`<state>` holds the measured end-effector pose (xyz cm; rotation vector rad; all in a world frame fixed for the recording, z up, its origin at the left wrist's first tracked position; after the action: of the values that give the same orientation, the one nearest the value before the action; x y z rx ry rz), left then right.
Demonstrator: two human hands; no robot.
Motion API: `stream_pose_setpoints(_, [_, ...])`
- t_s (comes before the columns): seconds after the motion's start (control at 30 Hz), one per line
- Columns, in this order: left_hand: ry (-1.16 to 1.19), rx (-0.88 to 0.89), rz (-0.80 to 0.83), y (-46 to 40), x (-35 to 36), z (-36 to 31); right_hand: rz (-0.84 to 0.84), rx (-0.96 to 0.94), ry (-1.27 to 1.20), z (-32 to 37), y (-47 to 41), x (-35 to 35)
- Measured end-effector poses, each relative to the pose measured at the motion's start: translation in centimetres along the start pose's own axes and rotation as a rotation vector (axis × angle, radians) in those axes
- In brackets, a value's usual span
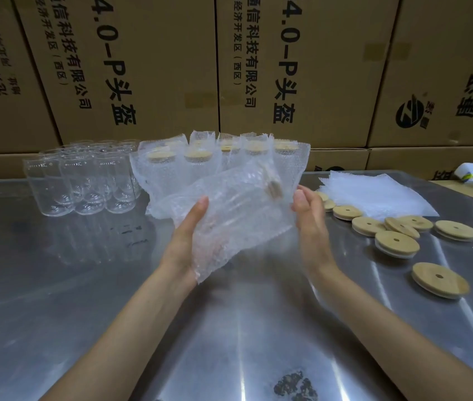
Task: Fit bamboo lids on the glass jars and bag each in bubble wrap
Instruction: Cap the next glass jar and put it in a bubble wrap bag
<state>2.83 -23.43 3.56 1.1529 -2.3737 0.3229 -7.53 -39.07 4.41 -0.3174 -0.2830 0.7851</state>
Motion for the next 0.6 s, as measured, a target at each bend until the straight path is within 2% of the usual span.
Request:
stream_pose_setpoints(0.07, [0.113, 0.026, 0.016, 0.3, 0.5, -0.2, 0.02, 0.11, -0.021, -0.3, -0.1, 0.5])
stream_pose_setpoints(0.13, [0.151, 0.065, -0.043, 0.4, 0.7, 0.0, 0.216, 0.26, -0.056, -1.3, 0.8, 1.6])
stream_pose_setpoints(0.2, [0.143, 0.097, -0.1, 0.7, 1.2, 0.6, 0.432, 0.289, -0.003, -2.2, 2.4, 2.9])
stream_pose_setpoints(0.3, [0.056, 0.169, -0.218, 1.5, 1.9, 1.9, 0.574, 0.272, -0.108, -2.4, 3.6, 4.7])
stream_pose_setpoints(0.37, [0.018, 0.222, -0.23, 1.9, 2.6, 2.7, 0.524, 0.303, -0.224, -1.9, 3.6, 4.5])
stream_pose_setpoints(0.53, [-0.117, 0.227, -0.205, 2.5, 3.4, 3.8, 0.38, 0.448, -0.598, -1.2, 1.7, 2.8])
stream_pose_setpoints(0.6, [-0.133, 0.228, -0.183, 2.5, 3.4, 4.1, 0.306, 0.398, -0.661, -0.6, 0.6, 1.7])
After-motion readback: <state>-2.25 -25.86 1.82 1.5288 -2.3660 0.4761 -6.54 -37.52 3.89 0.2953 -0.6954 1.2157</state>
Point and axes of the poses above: each hand's wrist, its own y-axis away from the middle knuckle, its own x-axis out of the palm, z = x × y, the point moved 2 cm from there along -y, towards the middle knuckle, and after that the axes turned 2 degrees about -y, right-handed, at the moved point
